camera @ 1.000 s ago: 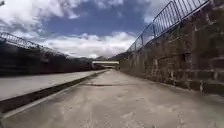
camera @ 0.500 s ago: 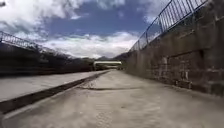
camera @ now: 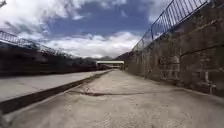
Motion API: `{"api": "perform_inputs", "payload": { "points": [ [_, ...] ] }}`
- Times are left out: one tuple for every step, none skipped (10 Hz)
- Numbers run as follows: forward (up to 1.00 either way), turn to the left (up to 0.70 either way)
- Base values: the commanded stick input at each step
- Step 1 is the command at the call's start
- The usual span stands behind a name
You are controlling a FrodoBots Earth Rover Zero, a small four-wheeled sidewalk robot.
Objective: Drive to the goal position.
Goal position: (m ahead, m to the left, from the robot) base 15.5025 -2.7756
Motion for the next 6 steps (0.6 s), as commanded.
{"api": "perform_inputs", "payload": {
  "points": [
    [1.00,0.00],
    [1.00,0.00],
    [1.00,0.00],
    [1.00,0.00],
    [1.00,0.00],
    [1.00,0.00]
  ]
}}
